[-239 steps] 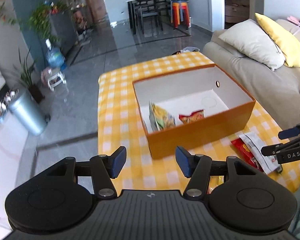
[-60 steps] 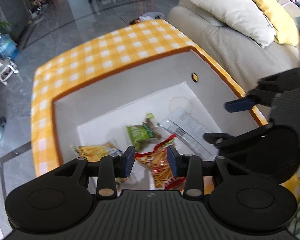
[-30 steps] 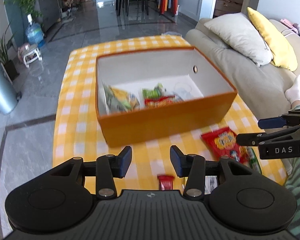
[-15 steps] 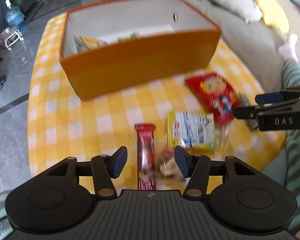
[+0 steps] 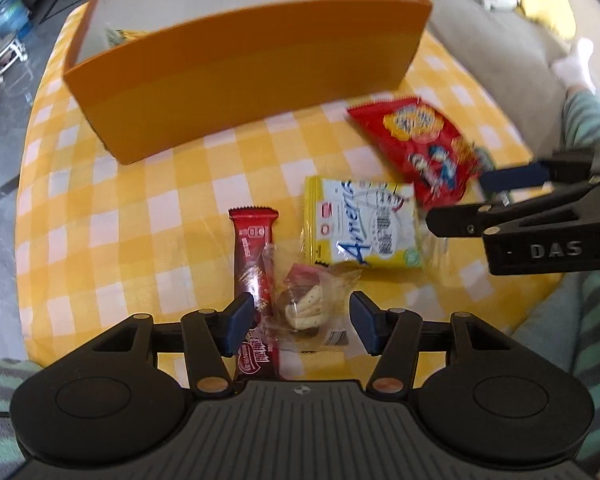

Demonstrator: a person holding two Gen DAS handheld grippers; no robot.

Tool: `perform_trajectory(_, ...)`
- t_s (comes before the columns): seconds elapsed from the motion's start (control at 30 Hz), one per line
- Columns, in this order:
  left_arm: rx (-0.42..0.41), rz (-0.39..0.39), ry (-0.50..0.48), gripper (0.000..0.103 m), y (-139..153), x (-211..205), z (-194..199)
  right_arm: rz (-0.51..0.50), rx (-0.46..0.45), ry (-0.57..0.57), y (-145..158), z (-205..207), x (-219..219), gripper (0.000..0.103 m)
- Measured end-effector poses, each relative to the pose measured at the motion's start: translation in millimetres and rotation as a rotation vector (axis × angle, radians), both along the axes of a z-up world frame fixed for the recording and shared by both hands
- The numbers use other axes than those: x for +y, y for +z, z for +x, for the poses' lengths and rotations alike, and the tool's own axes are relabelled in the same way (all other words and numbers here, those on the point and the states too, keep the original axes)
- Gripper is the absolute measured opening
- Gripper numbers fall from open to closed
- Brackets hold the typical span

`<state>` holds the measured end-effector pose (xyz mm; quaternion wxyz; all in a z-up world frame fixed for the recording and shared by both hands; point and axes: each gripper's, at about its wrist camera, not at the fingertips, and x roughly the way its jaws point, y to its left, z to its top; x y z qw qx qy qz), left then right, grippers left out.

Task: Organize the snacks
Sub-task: 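Move both tools back toward the remaining snacks on the table, then grasp the wrapped sweet with left tool while right tool grasps yellow America pack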

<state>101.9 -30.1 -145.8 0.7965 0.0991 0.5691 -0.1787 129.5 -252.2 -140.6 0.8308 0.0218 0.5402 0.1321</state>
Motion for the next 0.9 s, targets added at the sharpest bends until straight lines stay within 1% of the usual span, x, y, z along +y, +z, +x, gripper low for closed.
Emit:
perform_trajectory(0.03,0.002,0.012,-0.009,0.065,-3.3,-1.9,-0.3,0.01,-0.003,0.022,0.4,-0.3,2.9,0.067)
perform_trajectory(0.07,0.008,0.016,-0.011,0.062,-6.0,-2.9,-0.1,0.02,-0.007,0.043,0.8,-0.7,5.6,0.067)
perform_trajectory(0.13,0.019,0.007,0.0,0.06,-9.7,-2.5,1.0,0.024,-0.013,0.075,0.9,-1.4,10.6,0.066)
perform_trajectory(0.2,0.012,0.006,0.01,0.058,-10.9,-1.5,2.8,0.012,-0.016,0.107,-0.1,-1.7,16.0,0.066)
perform_trajectory(0.27,0.009,-0.001,0.01,0.053,-11.4,-0.7,4.7,0.002,-0.023,0.134,-1.0,-1.9,20.5,0.066)
perform_trajectory(0.37,0.0,-0.003,0.005,0.051,-13.2,-1.1,5.9,0.008,-0.031,0.167,-2.0,-2.5,25.0,0.066)
perform_trajectory(0.53,-0.001,-0.02,0.01,0.048,-14.4,0.6,7.8,-0.026,-0.067,0.215,-4.3,0.6,29.4,0.067)
perform_trajectory(0.67,-0.007,-0.014,0.014,0.042,-12.1,2.1,6.5,-0.065,-0.102,0.289,-8.3,3.5,34.2,0.07)
perform_trajectory(0.77,0.006,-0.05,0.023,0.041,-9.3,6.5,5.1,-0.09,-0.136,0.344,-10.1,1.5,37.6,0.071)
perform_trajectory(0.9,0.02,-0.128,0.097,0.041,-5.6,20.4,8.6,-0.096,-0.157,0.405,-12.7,1.1,41.7,0.075)
